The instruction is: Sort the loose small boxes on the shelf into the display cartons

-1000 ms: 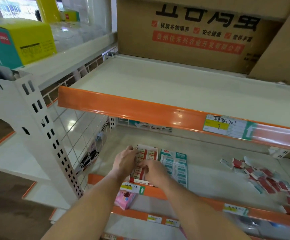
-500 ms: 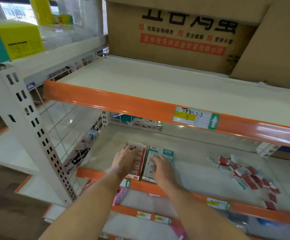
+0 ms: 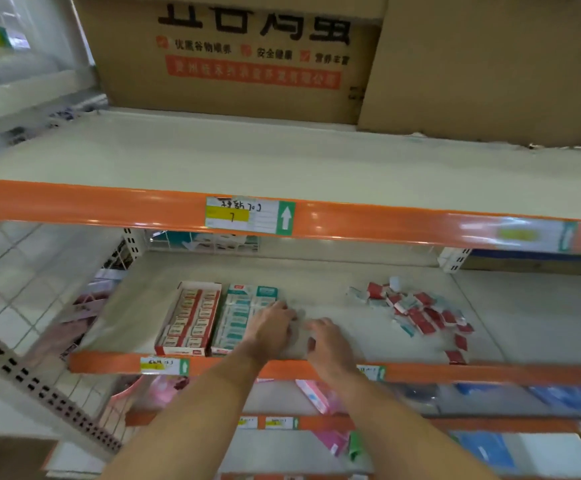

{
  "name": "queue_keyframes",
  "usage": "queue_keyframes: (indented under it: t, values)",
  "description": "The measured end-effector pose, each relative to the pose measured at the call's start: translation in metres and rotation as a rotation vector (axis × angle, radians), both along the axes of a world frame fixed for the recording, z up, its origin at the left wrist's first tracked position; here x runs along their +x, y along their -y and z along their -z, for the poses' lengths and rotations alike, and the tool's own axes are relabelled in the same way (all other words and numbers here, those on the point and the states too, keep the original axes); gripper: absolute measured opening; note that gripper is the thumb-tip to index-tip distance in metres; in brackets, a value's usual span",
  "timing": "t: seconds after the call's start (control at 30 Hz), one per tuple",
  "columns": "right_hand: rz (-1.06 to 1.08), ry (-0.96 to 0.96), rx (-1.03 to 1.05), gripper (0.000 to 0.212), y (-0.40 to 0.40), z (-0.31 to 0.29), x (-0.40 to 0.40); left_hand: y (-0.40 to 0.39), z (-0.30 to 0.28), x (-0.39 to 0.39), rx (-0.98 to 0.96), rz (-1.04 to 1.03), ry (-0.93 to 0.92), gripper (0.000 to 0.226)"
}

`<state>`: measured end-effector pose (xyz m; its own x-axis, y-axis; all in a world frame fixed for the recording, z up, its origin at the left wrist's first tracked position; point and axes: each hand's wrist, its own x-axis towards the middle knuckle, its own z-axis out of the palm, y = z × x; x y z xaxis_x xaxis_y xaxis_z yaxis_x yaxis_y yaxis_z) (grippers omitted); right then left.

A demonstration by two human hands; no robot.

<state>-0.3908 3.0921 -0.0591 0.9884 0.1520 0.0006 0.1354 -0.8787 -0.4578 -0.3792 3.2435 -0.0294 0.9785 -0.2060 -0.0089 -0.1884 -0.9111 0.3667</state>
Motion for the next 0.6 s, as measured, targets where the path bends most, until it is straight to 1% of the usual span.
queue_keyframes:
  t: [0.07, 0.13, 0.23, 0.37, 0.53, 0.6]
  values:
    - [0.029, -0.005, -0.005, 0.035, 0.021, 0.0, 0.001, 0.021, 0.001, 0.003, 0.007, 0.039, -0.02, 0.042]
    - [0.063, -0.013, -0.009, 0.033, 0.041, -0.002, 0.001, 0.04, 0.004, 0.005, 0.031, 0.066, -0.028, 0.037]
    - [0.108, -0.042, -0.008, 0.033, 0.068, -0.002, 0.004, 0.069, 0.009, 0.009, 0.014, 0.105, -0.03, 0.035]
    - [0.148, -0.069, 0.013, 0.036, 0.096, -0.001, 0.004, 0.102, 0.016, 0.015, 0.004, 0.109, -0.052, 0.031]
    - [0.219, -0.055, 0.042, 0.038, 0.141, 0.005, 0.004, 0.144, 0.02, 0.023, 0.038, 0.145, -0.078, 0.037]
    - [0.27, -0.057, 0.086, 0.043, 0.16, 0.006, 0.006, 0.16, 0.022, 0.027, 0.078, 0.186, -0.086, 0.042]
